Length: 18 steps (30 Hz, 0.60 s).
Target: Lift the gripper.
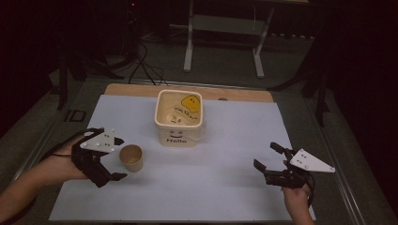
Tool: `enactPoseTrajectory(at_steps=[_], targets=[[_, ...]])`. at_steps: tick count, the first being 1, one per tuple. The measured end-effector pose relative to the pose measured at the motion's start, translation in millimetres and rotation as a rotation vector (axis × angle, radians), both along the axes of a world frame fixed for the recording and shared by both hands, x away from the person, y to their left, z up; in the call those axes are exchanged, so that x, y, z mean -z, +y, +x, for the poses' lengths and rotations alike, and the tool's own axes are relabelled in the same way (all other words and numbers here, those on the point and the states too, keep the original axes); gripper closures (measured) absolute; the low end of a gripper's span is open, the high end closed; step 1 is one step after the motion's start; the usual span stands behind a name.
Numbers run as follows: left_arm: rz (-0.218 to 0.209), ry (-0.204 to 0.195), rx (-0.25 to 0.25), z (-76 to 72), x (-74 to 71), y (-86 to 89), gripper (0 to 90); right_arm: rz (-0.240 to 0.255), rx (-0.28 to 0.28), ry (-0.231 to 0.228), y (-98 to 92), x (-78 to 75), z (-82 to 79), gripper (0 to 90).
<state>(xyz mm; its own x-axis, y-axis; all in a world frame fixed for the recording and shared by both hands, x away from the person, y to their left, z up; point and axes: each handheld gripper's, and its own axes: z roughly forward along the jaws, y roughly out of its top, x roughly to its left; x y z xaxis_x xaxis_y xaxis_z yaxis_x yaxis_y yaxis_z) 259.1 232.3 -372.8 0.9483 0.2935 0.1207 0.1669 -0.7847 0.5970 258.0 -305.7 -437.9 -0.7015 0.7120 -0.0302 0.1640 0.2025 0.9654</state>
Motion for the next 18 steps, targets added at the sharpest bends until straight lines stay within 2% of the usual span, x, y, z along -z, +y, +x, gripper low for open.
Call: enactPoseTrajectory(at_steps=[1, 2, 7, 10, 12, 13, 14, 15, 18], targets=[[0.000, 0.000, 0.000, 0.0, 0.0, 0.0, 3.1, 0.000, 0.000, 0.000, 0.0, 0.0, 0.0, 12.2], [0.037, 0.013, 0.009, 2.8, 4.3, -4.1, 3.3, 0.000, -0.001, 0.001, 0.2, 0.0, -0.1, 12.2], [0.067, 0.038, 0.015, 6.4, 10.6, -9.9, 6.0, -0.001, -0.001, 0.001, 0.2, -0.1, -0.2, 12.2], [0.104, 0.053, 0.035, 9.3, 14.9, -15.2, 10.3, -0.003, -0.003, 0.001, 0.4, -0.3, -0.4, 12.2], [0.111, 0.059, 0.035, 9.9, 16.3, -16.9, 13.9, -0.003, -0.003, 0.002, 0.5, -0.1, -0.2, 12.2], [0.137, 0.064, 0.039, 11.8, 18.8, -19.8, 14.6, -0.003, -0.004, 0.002, 0.6, 0.1, -0.1, 12.2], [0.137, 0.064, 0.039, 11.8, 18.8, -19.8, 15.2, -0.004, -0.004, 0.002, 0.7, 0.2, -0.1, 12.2], [0.163, 0.075, 0.042, 13.6, 22.0, -22.4, 15.7, -0.005, -0.005, 0.002, 0.8, 0.3, 0.0, 12.2], [0.200, 0.074, 0.040, 15.5, 26.8, -26.2, 20.2, -0.006, -0.005, 0.002, 0.9, 0.4, 0.2, 12.2]])
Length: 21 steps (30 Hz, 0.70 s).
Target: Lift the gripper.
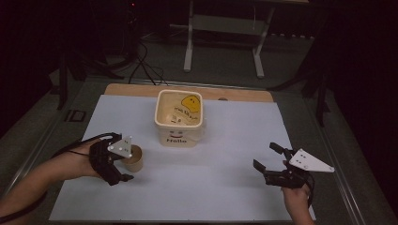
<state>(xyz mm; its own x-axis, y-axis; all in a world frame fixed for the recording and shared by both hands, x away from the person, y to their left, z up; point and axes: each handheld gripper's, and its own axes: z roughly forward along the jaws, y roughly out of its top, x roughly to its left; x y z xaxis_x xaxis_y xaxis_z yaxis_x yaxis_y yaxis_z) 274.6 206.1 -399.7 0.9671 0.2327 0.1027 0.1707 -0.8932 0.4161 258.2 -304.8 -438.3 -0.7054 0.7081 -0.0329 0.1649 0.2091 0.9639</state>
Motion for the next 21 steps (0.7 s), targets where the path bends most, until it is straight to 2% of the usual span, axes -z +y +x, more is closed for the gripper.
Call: enactPoseTrajectory(at_steps=[2, 5, 11, 12, 13, 15, 20, 21], targets=[[0.006, 0.004, -0.002, 0.7, 1.6, -1.0, 23.1, 0.000, 0.000, 0.000, -0.2, 0.0, -0.1, 12.2], [0.037, -0.003, -0.011, 4.0, 7.0, -4.0, 27.8, -0.001, -0.001, 0.000, -0.1, 0.1, 0.0, 12.2], [0.070, -0.007, -0.017, 9.3, 15.1, -5.7, 41.8, -0.003, 0.000, 0.005, 0.6, 0.4, -0.1, 12.2], [0.076, -0.008, -0.018, 10.4, 16.5, -6.0, 41.8, -0.003, 0.000, 0.005, 0.6, 0.4, -0.1, 12.2], [0.079, -0.004, -0.024, 11.6, 18.1, -6.3, 46.9, -0.004, 0.000, 0.006, 0.5, 0.6, -0.1, 12.2], [0.087, -0.001, -0.035, 14.0, 21.0, -6.6, 51.5, -0.004, 0.000, 0.006, 0.4, 0.5, -0.1, 12.2], [0.110, 0.029, -0.053, 20.9, 30.9, -8.6, 59.1, -0.006, -0.002, 0.007, 0.3, 0.7, 0.2, 12.2], [0.117, 0.020, -0.058, 21.7, 32.5, -9.0, 60.5, -0.006, -0.002, 0.008, 0.3, 0.7, 0.2, 12.2]])
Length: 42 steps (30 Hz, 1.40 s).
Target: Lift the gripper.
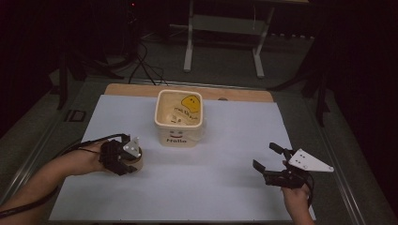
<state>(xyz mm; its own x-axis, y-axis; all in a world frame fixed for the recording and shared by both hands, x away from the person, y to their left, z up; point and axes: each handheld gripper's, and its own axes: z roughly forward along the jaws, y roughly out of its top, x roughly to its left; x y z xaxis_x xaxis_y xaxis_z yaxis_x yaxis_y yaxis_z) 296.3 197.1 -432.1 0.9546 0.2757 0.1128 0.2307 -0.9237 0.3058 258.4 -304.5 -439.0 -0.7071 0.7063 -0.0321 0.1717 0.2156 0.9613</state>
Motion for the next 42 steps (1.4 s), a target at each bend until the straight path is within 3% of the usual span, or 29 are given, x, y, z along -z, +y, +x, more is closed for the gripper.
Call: enactPoseTrajectory(at_steps=[4, 5, 14, 22, 23, 26, 31, 32, 35, 37, 42], targets=[[0.006, 0.013, -0.012, 2.7, 4.0, -0.5, 62.2, -0.001, 0.000, -0.001, 0.1, -0.1, -0.2, 12.2], [0.008, 0.031, -0.016, 4.7, 6.9, 0.0, 67.2, -0.003, -0.001, -0.001, 0.0, 0.0, 0.0, 12.2], [0.021, 0.066, -0.009, 8.1, 14.3, 1.7, 83.8, -0.007, -0.003, -0.002, 0.5, 0.4, 0.4, 12.3], [0.031, 0.051, -0.002, 8.9, 13.2, 3.7, 86.9, -0.003, -0.001, -0.002, -0.1, 0.9, 0.7, 12.3], [0.029, 0.032, 0.008, 8.2, 13.1, 4.7, 87.2, 0.000, -0.004, -0.001, -0.1, 1.0, 0.6, 12.3], [0.031, 0.026, 0.049, 6.1, 14.4, 5.5, 87.2, 0.003, -0.007, -0.006, -0.1, 1.2, 0.7, 12.3], [0.038, 0.006, 0.063, 5.1, 13.3, 5.9, 88.3, 0.006, -0.005, -0.018, 0.4, 1.0, 0.1, 12.2], [0.020, 0.006, 0.066, 6.1, 10.8, 7.7, 88.4, 0.006, -0.006, -0.018, 0.7, 1.1, 0.2, 12.3], [0.017, 0.011, 0.069, 6.4, 8.8, 9.3, 88.6, 0.005, -0.011, -0.020, 1.2, 1.0, 0.1, 12.3], [-0.007, 0.035, 0.067, 6.1, 6.5, 11.5, 88.6, 0.006, -0.011, -0.021, 1.3, 1.0, 0.1, 12.2], [0.002, 0.067, 0.043, 4.0, 0.8, 14.1, 88.7, 0.012, -0.014, -0.027, 1.3, 0.6, 0.0, 12.2]])
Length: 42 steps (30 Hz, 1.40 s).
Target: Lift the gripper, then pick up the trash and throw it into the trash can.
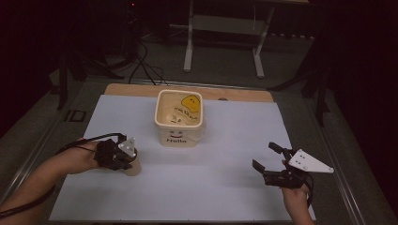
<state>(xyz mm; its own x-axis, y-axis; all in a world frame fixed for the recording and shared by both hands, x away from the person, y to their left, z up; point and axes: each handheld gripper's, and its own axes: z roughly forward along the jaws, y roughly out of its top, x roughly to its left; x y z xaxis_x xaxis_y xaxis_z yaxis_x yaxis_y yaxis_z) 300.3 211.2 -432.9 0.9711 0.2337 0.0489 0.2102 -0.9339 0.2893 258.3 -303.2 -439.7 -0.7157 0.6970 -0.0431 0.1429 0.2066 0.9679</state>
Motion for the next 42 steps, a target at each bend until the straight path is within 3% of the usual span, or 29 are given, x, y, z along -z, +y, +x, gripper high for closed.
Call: enactPoseTrajectory(at_steps=[4, 10, 13, 18, 23, 28, 33, 42], targets=[[-0.011, 0.025, -0.009, -3.3, -10.0, 2.0, 88.7, -0.001, 0.000, -0.001, 0.6, -0.2, -0.4, 12.2], [-0.011, 0.020, -0.007, -6.4, -19.2, 2.7, 88.8, -0.003, 0.000, -0.005, 1.0, -0.5, -0.4, 12.2], [-0.010, 0.028, -0.003, -10.4, -31.2, 2.0, 88.8, -0.003, -0.006, -0.006, 1.1, -0.4, -0.2, 12.2], [0.002, 0.045, -0.001, -12.5, -39.0, 0.4, 88.9, -0.003, -0.002, -0.007, 0.3, -0.5, -0.3, 12.2], [0.006, 0.034, -0.004, -14.3, -48.5, -0.7, 88.8, -0.002, -0.002, -0.011, 0.1, -0.9, -0.4, 12.2], [-0.012, 0.039, -0.009, -16.9, -68.7, -4.0, 88.9, 0.004, -0.006, -0.009, -0.3, -1.5, -0.6, 12.2], [-0.035, 0.040, 0.016, -19.4, -84.3, -10.0, 88.9, 0.000, -0.007, -0.013, 0.1, -1.9, -0.6, 12.3], [-0.032, 0.026, 0.043, -22.3, -110.2, -18.9, 88.9, -0.005, -0.011, -0.010, 1.5, -1.3, 0.8, 12.3]])
